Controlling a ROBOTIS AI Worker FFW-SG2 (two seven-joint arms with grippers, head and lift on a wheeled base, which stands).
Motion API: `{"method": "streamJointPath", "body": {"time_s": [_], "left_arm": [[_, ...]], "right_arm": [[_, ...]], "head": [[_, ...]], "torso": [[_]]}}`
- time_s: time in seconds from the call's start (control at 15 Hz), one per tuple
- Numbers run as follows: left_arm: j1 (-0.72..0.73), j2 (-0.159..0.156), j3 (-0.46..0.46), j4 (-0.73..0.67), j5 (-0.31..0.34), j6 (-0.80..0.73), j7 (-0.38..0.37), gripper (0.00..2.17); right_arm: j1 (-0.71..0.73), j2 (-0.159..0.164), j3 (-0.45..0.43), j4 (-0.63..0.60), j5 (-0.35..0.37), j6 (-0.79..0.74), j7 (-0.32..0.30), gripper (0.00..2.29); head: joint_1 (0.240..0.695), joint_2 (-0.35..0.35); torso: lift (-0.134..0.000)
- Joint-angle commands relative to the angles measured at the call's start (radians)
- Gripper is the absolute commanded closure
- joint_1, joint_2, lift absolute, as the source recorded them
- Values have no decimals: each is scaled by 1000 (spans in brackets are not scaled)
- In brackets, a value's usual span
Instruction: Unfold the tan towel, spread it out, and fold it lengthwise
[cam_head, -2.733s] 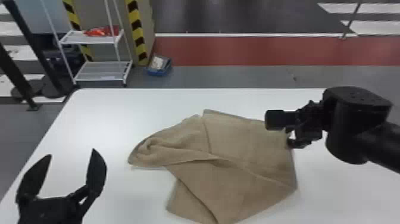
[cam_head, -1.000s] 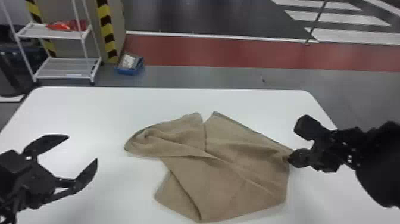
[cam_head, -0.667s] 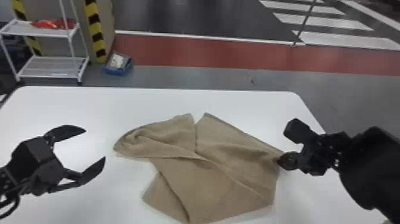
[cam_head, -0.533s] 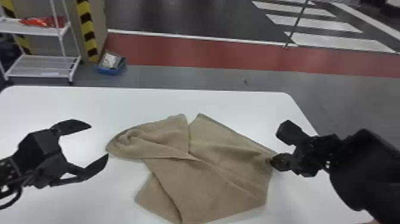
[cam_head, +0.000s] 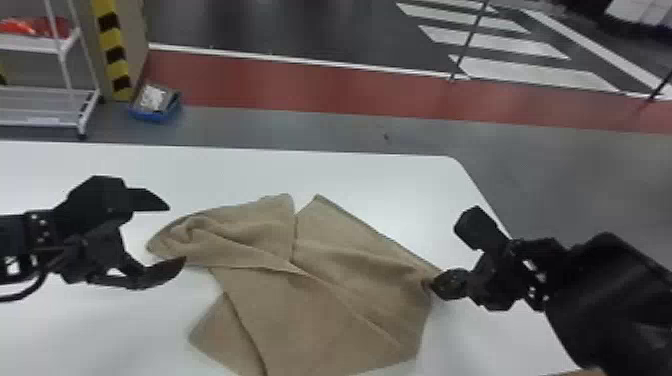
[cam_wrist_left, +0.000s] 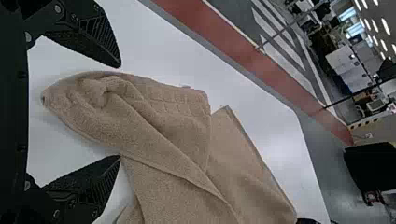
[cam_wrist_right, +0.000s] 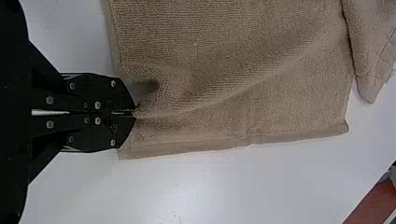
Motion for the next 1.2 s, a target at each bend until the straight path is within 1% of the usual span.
{"method": "streamJointPath", "body": {"time_s": [0.0, 0.13, 0.27, 0.33, 0.47, 0.6, 0.73, 0.87, 0.93, 1.0, 1.13], "left_arm": [[-24, -12, -38, 26, -35, 3, 0, 215], [-36, -20, -49, 40, -38, 3, 0, 215], [-50, -31, -61, 58, -44, 3, 8, 296], [-70, -38, -81, 81, -49, 3, 16, 296], [-107, -60, -110, 132, -87, -6, 19, 296], [-156, -75, -136, 198, -122, -9, -11, 394], [-194, -87, -150, 251, -133, -18, -23, 394], [-226, -97, -170, 293, -168, -24, -44, 394], [-232, -98, -170, 304, -177, -24, -55, 397], [-240, -98, -170, 320, -181, -28, -73, 451], [-242, -95, -165, 323, -204, -28, -90, 454]], "right_arm": [[18, 0, -47, -27, -32, 13, -5, 1332], [30, 0, -67, -39, -34, 13, -9, 1332], [44, -1, -93, -53, -40, 13, -9, 1332], [51, -3, -101, -58, -40, 13, -9, 1332], [64, -6, -112, -62, -44, 10, -9, 1332], [79, -10, -123, -71, -48, 10, -9, 1332], [93, -13, -139, -81, -52, 10, -9, 1332], [110, -13, -156, -94, -54, 10, -9, 1332], [116, -12, -166, -99, -57, 10, -9, 1332], [119, -12, -173, -102, -63, 10, -9, 1332], [120, -12, -182, -107, -67, 10, -9, 1332]], "head": [[695, -281], [695, -291], [695, -300], [695, -302], [695, -307], [695, -316], [695, -317], [695, -316], [695, -315], [695, -314], [695, -310]], "torso": [[-123], [-123], [-123], [-123], [-123], [-123], [-123], [-123], [-123], [-123], [-123]]}}
